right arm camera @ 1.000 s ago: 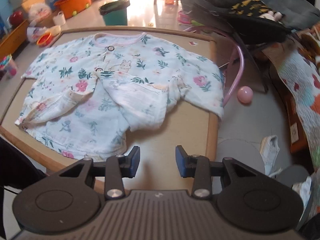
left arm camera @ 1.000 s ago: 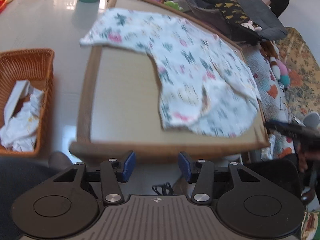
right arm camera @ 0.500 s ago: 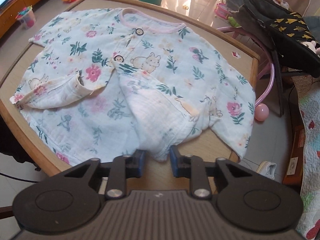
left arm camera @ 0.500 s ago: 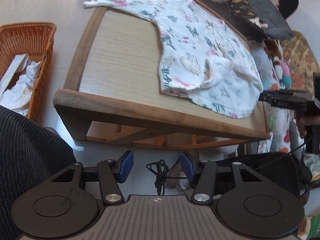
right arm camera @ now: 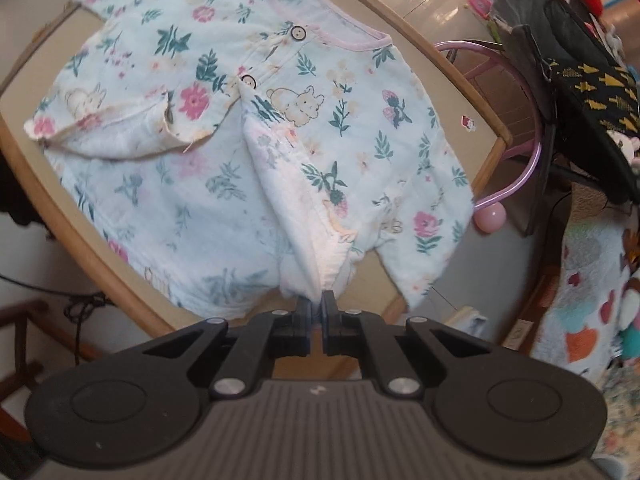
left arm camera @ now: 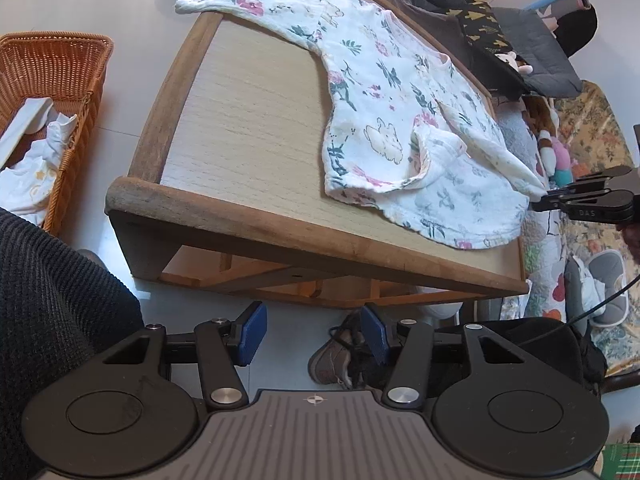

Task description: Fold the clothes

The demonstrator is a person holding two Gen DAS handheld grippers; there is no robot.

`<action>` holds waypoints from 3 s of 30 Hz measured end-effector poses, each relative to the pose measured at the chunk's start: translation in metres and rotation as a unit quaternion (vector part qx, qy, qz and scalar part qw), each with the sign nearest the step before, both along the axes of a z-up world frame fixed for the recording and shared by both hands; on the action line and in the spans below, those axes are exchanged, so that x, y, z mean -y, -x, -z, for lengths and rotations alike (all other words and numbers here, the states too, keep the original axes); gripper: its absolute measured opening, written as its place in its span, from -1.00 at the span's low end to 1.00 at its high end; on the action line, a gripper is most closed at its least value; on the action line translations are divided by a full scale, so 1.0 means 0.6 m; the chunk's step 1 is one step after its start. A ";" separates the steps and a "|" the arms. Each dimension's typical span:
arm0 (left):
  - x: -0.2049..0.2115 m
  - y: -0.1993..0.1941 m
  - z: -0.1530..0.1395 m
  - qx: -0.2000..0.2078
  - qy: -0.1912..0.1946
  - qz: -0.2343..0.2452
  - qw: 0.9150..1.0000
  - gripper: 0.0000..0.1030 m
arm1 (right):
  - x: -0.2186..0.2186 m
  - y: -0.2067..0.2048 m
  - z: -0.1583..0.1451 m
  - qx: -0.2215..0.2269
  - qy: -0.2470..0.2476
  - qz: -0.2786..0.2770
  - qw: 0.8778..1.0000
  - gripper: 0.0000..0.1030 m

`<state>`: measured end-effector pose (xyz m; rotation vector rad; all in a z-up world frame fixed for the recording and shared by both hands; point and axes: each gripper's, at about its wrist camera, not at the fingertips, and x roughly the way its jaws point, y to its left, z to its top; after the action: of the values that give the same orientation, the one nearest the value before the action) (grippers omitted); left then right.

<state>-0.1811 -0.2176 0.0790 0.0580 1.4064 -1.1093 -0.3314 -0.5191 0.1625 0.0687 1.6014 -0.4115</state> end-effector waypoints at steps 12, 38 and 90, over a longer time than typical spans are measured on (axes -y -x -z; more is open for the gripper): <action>-0.005 -0.005 0.000 -0.007 0.008 -0.002 1.000 0.05 | -0.055 -0.070 0.043 -0.098 -0.043 -0.077 0.991 -0.90; 0.011 0.003 0.011 0.008 -0.027 0.018 0.999 0.06 | -0.035 0.126 0.029 0.128 -0.045 0.087 0.987 -0.68; 0.016 0.010 0.015 0.011 -0.041 0.024 0.999 0.06 | -0.101 -0.068 0.010 0.057 -0.086 -0.122 0.987 -0.76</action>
<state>-0.1874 -0.2269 0.0698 0.1639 1.4371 -1.0864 -0.2906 -0.4583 0.1565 0.0261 1.5084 -0.0778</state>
